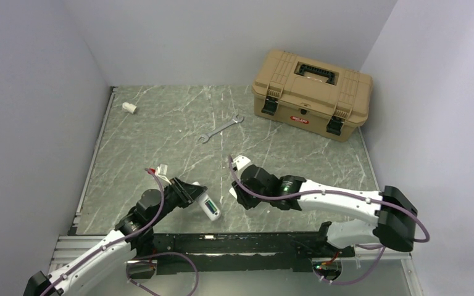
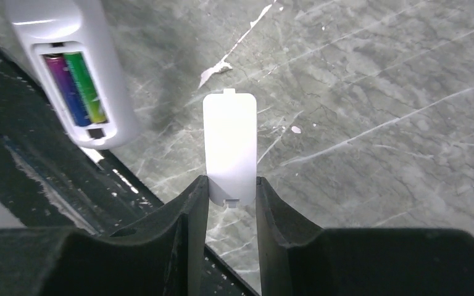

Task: Load the batteries into the remote control

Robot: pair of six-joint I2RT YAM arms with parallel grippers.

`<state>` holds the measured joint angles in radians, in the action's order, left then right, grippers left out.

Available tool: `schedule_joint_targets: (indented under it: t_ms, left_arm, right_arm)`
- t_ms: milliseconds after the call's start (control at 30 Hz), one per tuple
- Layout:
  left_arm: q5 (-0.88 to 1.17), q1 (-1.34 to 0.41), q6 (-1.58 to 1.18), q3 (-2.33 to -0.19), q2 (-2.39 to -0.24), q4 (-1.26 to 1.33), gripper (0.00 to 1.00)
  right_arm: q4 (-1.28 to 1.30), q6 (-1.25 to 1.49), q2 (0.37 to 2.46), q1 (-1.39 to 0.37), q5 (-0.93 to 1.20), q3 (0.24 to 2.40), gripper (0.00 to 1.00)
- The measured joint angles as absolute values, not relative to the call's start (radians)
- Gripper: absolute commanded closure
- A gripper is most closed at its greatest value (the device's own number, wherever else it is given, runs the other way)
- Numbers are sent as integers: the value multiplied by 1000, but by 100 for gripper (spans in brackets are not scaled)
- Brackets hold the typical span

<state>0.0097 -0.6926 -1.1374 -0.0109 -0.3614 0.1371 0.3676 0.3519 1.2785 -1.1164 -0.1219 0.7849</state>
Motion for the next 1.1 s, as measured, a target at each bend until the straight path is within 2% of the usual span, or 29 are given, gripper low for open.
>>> schedule_joint_targets:
  t_ms: [133, 333, 433, 533, 1100]
  left_arm:
    - [10, -693, -1138, -11, -406, 227, 98]
    - [10, -693, -1140, -11, -438, 311, 95]
    - [10, -693, -1146, -10, -458, 355, 100]
    - [10, -693, -1150, -10, -476, 385, 100]
    - [-29, -693, -1219, -10, -483, 384, 100]
  right_arm:
    - [399, 374, 1204, -1121, -123, 790, 83]
    - [442, 398, 1198, -1143, -125, 837, 84]
    - [449, 411, 1198, -1157, -126, 865, 84]
    - [455, 419, 1199, -1168, -126, 891, 85]
    - [482, 457, 1353, -1225, -170, 1040, 85]
